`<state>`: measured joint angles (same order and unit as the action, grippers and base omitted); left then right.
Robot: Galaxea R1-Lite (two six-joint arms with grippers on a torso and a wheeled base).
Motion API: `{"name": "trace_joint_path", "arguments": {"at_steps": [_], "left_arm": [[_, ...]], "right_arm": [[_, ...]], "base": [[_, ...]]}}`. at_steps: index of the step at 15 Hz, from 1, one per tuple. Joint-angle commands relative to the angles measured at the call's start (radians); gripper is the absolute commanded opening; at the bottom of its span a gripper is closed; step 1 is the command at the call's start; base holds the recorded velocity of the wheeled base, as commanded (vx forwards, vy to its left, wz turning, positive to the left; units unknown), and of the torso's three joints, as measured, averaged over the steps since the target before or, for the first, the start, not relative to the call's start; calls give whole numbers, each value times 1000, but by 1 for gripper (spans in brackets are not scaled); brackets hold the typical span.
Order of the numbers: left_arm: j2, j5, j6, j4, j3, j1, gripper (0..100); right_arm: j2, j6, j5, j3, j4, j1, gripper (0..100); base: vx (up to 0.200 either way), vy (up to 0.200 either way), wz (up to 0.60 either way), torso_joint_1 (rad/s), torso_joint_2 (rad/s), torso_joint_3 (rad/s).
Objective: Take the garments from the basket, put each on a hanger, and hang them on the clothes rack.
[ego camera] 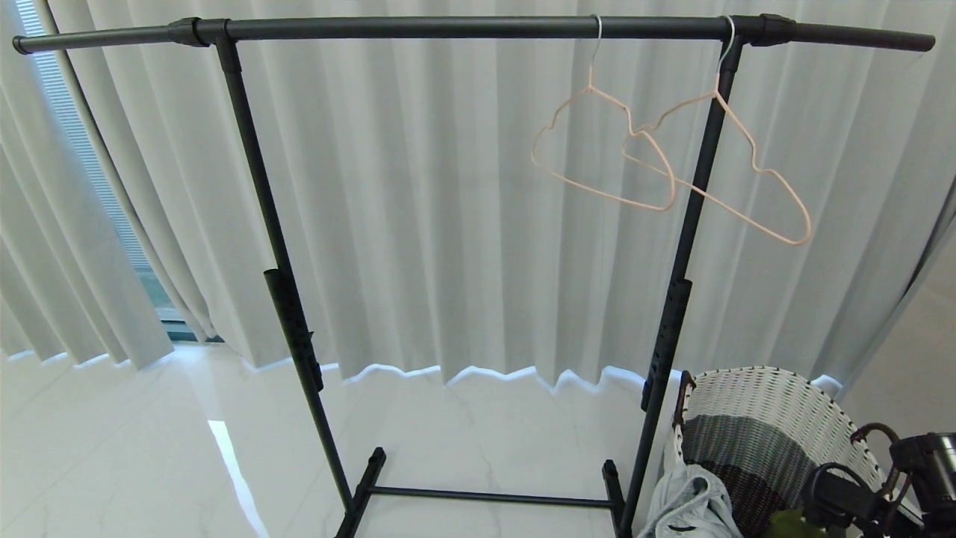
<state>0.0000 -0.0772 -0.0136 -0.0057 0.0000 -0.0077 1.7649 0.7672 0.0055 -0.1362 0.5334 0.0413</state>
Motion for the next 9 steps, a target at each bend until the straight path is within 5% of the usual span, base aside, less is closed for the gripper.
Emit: {"name": "trace_joint_path", "arguments": {"at_steps": [1, 2, 3, 9], "left_arm": [[0, -1, 0, 0, 0, 0, 100], [0, 1, 0, 0, 0, 0, 100], [0, -1, 0, 0, 0, 0, 100], [0, -1, 0, 0, 0, 0, 100]], "right_arm": [[36, 0, 1, -2, 20, 12, 100], [51, -2, 1, -2, 40, 15, 100], [64, -3, 2, -5, 57, 15, 0], [16, -5, 1, 24, 86, 15, 0]], "base": [[0, 0, 0, 0, 0, 0], [0, 0, 0, 0, 0, 0], [0, 0, 0, 0, 0, 0], [0, 0, 0, 0, 0, 0]]}}
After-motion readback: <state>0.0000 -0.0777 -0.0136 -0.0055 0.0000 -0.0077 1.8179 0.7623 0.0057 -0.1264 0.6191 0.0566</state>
